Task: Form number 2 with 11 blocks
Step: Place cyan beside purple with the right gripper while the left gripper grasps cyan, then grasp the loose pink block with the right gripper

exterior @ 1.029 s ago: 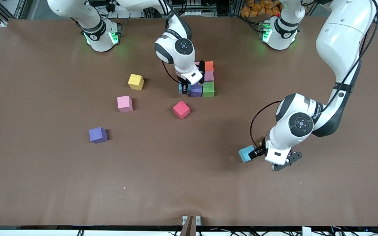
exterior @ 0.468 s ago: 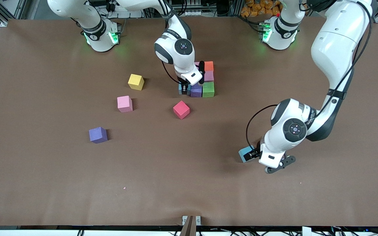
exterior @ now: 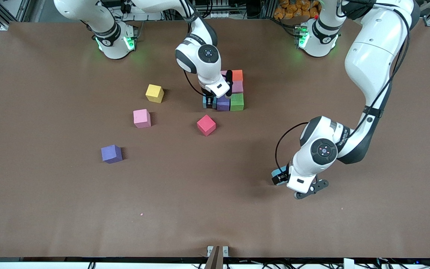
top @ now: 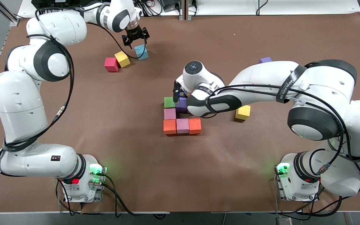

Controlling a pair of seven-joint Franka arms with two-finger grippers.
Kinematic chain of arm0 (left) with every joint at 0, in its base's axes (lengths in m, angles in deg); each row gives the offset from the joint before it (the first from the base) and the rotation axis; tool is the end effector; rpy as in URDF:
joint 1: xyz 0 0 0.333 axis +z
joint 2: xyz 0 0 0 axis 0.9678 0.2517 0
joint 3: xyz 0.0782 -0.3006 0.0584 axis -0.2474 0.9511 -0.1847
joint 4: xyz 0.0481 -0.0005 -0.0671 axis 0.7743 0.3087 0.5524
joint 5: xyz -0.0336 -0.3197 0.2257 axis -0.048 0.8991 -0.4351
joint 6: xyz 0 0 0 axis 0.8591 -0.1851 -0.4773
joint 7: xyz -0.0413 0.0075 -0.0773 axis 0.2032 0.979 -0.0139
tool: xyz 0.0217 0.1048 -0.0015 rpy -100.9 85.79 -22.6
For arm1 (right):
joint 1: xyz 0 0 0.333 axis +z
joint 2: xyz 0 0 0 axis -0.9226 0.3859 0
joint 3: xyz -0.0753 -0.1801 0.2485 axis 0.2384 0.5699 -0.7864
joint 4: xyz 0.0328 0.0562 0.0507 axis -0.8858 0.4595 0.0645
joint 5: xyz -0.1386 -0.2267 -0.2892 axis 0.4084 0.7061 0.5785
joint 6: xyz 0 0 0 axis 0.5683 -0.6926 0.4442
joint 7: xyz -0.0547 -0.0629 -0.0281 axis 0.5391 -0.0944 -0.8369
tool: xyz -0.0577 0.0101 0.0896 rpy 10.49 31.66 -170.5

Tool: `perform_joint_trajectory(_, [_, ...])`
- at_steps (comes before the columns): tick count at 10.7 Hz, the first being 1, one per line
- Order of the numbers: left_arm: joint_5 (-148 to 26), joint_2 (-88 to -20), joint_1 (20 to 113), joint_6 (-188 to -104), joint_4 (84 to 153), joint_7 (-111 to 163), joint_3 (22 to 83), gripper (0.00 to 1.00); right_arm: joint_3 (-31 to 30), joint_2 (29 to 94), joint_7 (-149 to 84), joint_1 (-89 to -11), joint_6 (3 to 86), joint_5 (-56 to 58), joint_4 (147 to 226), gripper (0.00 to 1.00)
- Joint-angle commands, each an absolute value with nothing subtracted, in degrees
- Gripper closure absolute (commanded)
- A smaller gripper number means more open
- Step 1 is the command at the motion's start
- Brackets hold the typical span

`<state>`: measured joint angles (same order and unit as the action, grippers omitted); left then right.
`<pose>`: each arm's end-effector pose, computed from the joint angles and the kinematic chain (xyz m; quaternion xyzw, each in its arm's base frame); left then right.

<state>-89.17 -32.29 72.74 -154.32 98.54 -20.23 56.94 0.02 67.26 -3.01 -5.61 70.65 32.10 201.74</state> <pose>0.6921 -0.2474 0.2452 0.9789 0.2030 0.0146 0.0168 0.3404 0.5004 0.2012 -0.7260 -0.6875 0.0163 0.0004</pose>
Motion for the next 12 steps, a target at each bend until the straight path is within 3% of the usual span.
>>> perform_joint_trajectory(1, [-90.16, -30.84, 71.73, -153.31, 96.44, -19.91, 56.35, 0.00, -0.10, 67.68, -3.79, -5.95, 70.29, 31.99, 200.73, 0.00])
perform_joint_trajectory(6, [-90.16, -29.08, 71.29, -153.75, 96.53, -20.26, 56.26, 0.00, 0.42, 63.38, -8.87, -6.13, 65.30, 31.99, 199.85, 0.00])
perform_joint_trajectory(9, [-90.16, -28.82, 71.29, -153.75, 96.53, -20.26, 56.08, 0.00, 0.51, 63.02, -10.47, -9.98, 54.41, 31.99, 193.10, 0.00])
perform_joint_trajectory(12, [-90.16, -28.29, 71.29, -153.75, 96.53, -20.26, 56.08, 0.09, 0.42, 64.24, -15.36, -15.96, 54.55, 31.90, 189.66, 0.00])
